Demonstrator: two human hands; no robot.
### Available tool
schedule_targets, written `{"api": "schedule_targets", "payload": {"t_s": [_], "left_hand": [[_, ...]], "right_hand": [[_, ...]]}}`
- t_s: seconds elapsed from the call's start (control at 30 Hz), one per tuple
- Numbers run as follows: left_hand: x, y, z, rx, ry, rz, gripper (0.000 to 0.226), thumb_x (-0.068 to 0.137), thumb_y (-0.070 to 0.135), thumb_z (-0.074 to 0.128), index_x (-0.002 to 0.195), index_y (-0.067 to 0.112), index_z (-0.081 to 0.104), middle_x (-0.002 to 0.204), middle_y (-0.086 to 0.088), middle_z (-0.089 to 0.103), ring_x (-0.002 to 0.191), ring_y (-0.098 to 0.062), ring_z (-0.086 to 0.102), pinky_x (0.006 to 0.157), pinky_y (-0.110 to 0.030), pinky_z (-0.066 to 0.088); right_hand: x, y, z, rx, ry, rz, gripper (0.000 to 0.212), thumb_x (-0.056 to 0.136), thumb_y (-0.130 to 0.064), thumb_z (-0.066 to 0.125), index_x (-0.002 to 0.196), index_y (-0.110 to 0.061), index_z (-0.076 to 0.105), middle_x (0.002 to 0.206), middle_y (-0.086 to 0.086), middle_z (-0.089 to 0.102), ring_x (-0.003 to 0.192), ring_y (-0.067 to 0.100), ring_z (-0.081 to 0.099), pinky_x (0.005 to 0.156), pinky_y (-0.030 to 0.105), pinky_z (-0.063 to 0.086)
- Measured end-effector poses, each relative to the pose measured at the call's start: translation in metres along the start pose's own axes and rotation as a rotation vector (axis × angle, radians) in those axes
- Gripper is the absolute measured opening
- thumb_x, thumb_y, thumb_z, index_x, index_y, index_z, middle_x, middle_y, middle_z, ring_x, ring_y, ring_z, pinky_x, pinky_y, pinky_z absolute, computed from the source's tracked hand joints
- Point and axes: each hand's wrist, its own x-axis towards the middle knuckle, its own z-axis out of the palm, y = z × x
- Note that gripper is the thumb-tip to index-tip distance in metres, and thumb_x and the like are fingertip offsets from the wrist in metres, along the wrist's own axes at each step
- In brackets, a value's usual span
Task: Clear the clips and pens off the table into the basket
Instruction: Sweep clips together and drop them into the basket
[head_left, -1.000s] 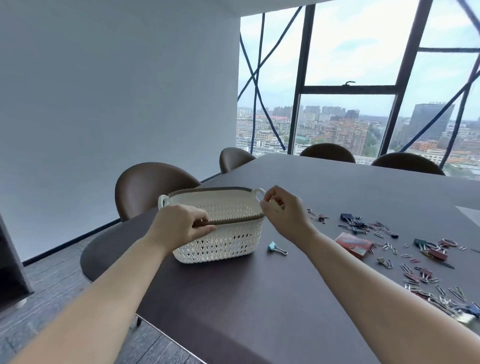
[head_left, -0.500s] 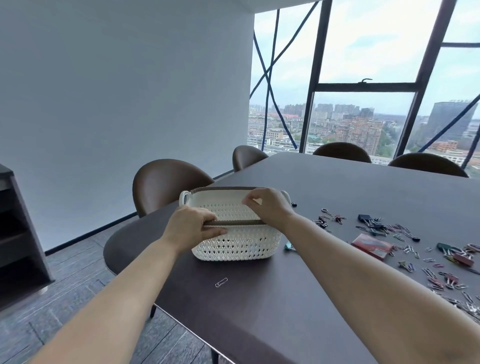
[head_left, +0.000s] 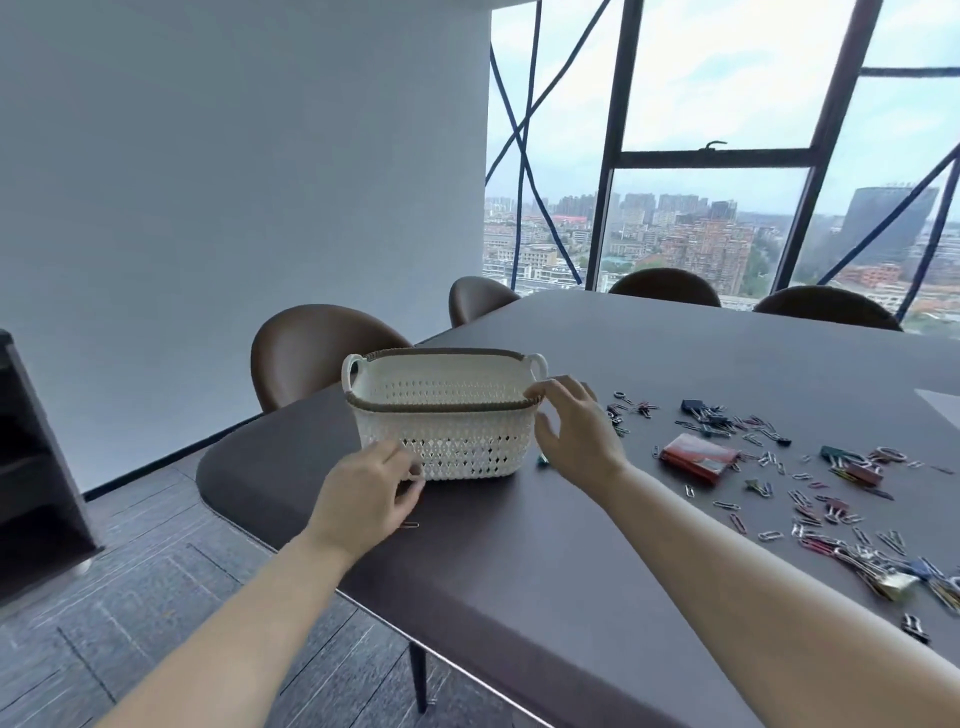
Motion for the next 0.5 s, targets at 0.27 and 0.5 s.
{"api": "schedule_targets", "payload": {"t_s": [0.27,0.5], "left_hand": [[-0.023,0.013,0.001,-0.061,-0.504,-0.257,0.029,0.094,0.032,0.047,0.115,0.022,0.065,0.114,0.003,0.057,0.109,-0.018,0.053,0.09,-0.034,0.046],[-0.009,0.021,-0.009,-0.131,-0.634,-0.378,0.018,0.089,0.028,0.057,0.097,0.013,0.064,0.108,-0.003,0.063,0.103,-0.022,0.058,0.088,-0.034,0.044]], "right_hand": [[-0.06,0.02,0.003,-0.029,-0.075,0.066,0.025,0.086,-0.01,0.052,0.11,-0.015,0.06,0.117,0.003,0.059,0.117,0.025,0.046,0.099,0.031,0.034],[-0.094,0.05,-0.001,-0.162,-0.303,0.224,0.034,0.086,-0.021,0.054,0.12,-0.019,0.051,0.127,0.004,0.051,0.123,0.026,0.041,0.103,0.032,0.034]]}}
